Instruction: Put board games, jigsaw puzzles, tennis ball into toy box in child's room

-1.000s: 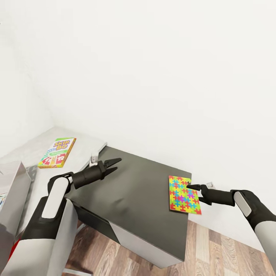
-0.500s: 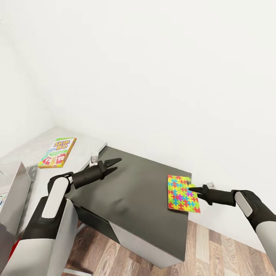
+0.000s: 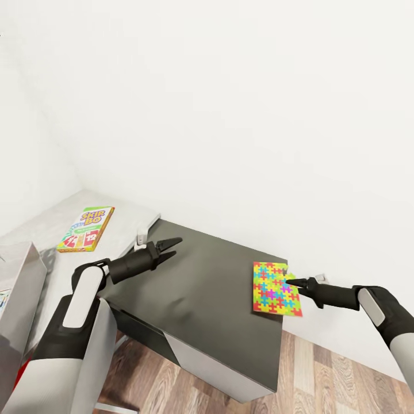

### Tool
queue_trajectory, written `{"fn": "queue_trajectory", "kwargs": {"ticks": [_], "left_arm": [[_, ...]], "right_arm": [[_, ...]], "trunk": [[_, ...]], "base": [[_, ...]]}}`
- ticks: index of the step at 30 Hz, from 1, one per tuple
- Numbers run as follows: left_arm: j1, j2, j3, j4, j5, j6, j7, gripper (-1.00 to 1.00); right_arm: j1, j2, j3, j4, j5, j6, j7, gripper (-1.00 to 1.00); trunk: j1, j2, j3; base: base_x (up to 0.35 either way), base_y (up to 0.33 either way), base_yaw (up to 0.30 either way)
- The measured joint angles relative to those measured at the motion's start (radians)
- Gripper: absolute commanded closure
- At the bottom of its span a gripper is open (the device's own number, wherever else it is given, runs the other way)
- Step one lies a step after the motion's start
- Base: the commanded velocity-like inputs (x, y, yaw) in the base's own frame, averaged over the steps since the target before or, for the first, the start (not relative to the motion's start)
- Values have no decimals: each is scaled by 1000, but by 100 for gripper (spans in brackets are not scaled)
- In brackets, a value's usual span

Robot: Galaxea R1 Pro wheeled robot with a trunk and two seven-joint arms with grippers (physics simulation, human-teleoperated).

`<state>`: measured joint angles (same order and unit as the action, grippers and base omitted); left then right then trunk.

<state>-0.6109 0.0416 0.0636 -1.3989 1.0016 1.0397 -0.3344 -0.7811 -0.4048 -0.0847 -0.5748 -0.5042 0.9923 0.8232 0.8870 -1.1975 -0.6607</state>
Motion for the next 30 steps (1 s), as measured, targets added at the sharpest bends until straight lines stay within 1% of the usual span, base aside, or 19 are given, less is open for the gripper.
{"fn": "queue_trajectory", "kwargs": {"ticks": [7,16,20,22,25,26,27,28,30], "left_arm": [[6,0,2,14,7,-3,-5,-100],[7,0,2,16,10,-3,-7,-100],[7,1,3,16,11,-3,-9,-100],[7,1,3,16,11,-2,-9,-100],[7,1,4,17,11,-2,-10,-100],[7,1,4,17,11,-2,-10,-100],[7,2,4,17,11,-2,-10,-100],[7,2,4,17,11,-2,-10,-100],[8,2,4,17,11,-2,-11,-100]], "right_arm": [[11,-6,0,-13,-1,2,11,100],[17,-6,2,-16,-3,3,17,100],[34,-6,2,-29,-16,8,19,100],[59,-6,1,-57,-26,12,19,100],[115,-7,2,-140,-30,18,20,100],[115,-7,2,-141,-31,18,20,100],[158,-11,0,-206,-36,22,20,100],[160,-11,0,-208,-37,21,20,100],[198,-25,0,-273,-41,24,21,100]], "trunk": [[0,0,0],[0,0,0],[0,0,0],[0,0,0],[0,0,0],[0,0,0],[0,0,0],[0,0,0],[0,0,0]], "base": [[0,0,0],[0,0,0],[0,0,0],[0,0,0],[0,0,0],[0,0,0],[0,0,0],[0,0,0],[0,0,0]]}}
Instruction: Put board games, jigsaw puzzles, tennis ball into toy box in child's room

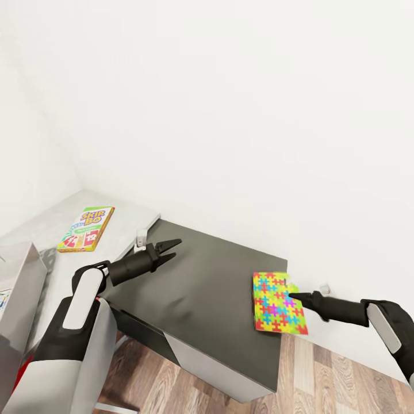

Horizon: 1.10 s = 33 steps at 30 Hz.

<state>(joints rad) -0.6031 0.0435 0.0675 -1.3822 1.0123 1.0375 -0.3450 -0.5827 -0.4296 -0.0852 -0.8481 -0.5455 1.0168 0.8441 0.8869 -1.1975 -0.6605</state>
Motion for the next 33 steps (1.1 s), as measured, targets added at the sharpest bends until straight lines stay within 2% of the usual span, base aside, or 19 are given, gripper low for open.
{"fn": "queue_trajectory", "kwargs": {"ticks": [2,3,4,6,11,14,17,24,27,33], "left_arm": [[1,1,1,0,1,0,0,-100],[1,1,1,0,1,0,0,-100],[2,3,1,-1,1,0,0,-100],[4,4,2,-2,1,0,0,-100],[12,8,5,-11,0,0,-2,-100],[29,25,22,-27,16,-9,14,-100],[45,41,35,-44,31,-9,31,-100],[84,81,35,-48,67,-9,36,-100],[92,95,35,-48,83,-9,36,-100],[92,96,35,-48,117,-9,36,-100]], "right_arm": [[29,-24,1,-62,10,-4,1,100],[29,-24,1,-62,14,-6,1,100],[50,-47,1,-108,25,-12,7,100],[59,-58,1,-126,39,-19,16,100],[90,-92,-11,-177,41,-20,125,100],[73,-75,-27,-195,17,1,109,100],[56,-58,-44,-212,17,1,93,100],[41,-18,-84,-251,18,1,62,100],[41,-17,-100,-268,18,0,62,100],[41,-17,-101,-302,18,0,62,100]], "trunk": [[-8,14,6],[-11,21,9],[-15,28,12],[-23,42,19],[-42,77,34],[-42,77,34],[-42,77,34],[-42,77,34],[-42,77,34],[-42,77,34]], "base": [[0,0,0],[0,0,0],[0,0,0],[0,0,0],[0,0,0],[0,0,0],[0,0,0],[0,0,0],[0,0,0],[0,0,0]]}}
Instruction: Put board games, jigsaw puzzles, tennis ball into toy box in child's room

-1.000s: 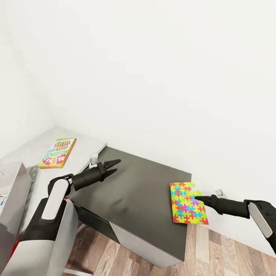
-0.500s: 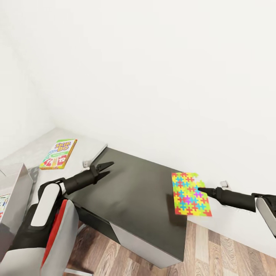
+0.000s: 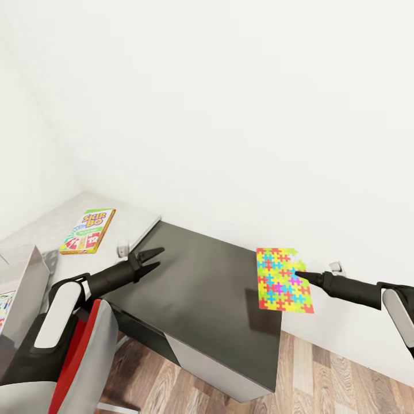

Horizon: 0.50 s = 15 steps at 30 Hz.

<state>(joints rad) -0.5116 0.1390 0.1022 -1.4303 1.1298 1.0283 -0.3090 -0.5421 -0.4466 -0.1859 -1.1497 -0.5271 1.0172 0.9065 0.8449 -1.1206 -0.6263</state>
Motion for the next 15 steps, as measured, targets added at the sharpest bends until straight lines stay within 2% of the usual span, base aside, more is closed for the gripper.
{"fn": "queue_trajectory", "kwargs": {"ticks": [5,15], "left_arm": [[0,0,0,0,29,0,0,-100],[0,0,0,0,29,0,0,-100]], "right_arm": [[0,0,0,-28,0,0,0,100],[0,0,0,-36,1,-1,0,100]], "trunk": [[0,0,0],[0,0,0]], "base": [[0,0,0],[0,0,0]]}}
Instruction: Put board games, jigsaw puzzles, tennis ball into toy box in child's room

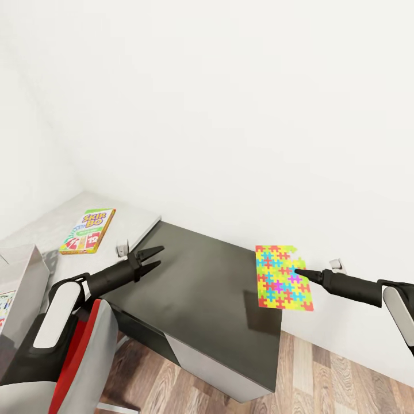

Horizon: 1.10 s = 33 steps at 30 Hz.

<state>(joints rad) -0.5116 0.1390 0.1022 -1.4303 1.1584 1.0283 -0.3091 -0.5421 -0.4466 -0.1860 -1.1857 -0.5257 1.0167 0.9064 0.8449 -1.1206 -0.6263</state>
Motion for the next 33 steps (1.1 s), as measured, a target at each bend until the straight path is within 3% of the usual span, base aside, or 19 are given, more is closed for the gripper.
{"fn": "queue_trajectory", "kwargs": {"ticks": [5,11,22,23,24,33], "left_arm": [[-11,-11,-11,11,-11,2,-11,-100],[-42,-45,-45,29,-43,3,-41,-100],[-45,-107,-63,32,-103,3,-54,-100],[-45,-108,-64,32,-109,3,-54,-100],[-46,-108,-65,32,-146,3,-55,-100],[-46,-111,-66,30,-148,3,-57,-100]], "right_arm": [[-1,-11,11,11,-5,-12,12,100],[-36,-44,-23,45,-46,-26,48,100],[-93,-49,-59,106,-60,-34,113,100],[-95,-49,-60,112,-61,-34,119,100],[-95,-49,-61,155,-54,-39,124,100],[-100,-49,-60,154,-63,-30,124,100]], "trunk": [[0,0,0],[0,0,0],[0,0,0],[0,0,0],[0,0,0],[1,0,0]], "base": [[0,0,0],[0,0,0],[-37,0,0],[-181,0,0],[-211,0,0],[-273,0,0]]}}
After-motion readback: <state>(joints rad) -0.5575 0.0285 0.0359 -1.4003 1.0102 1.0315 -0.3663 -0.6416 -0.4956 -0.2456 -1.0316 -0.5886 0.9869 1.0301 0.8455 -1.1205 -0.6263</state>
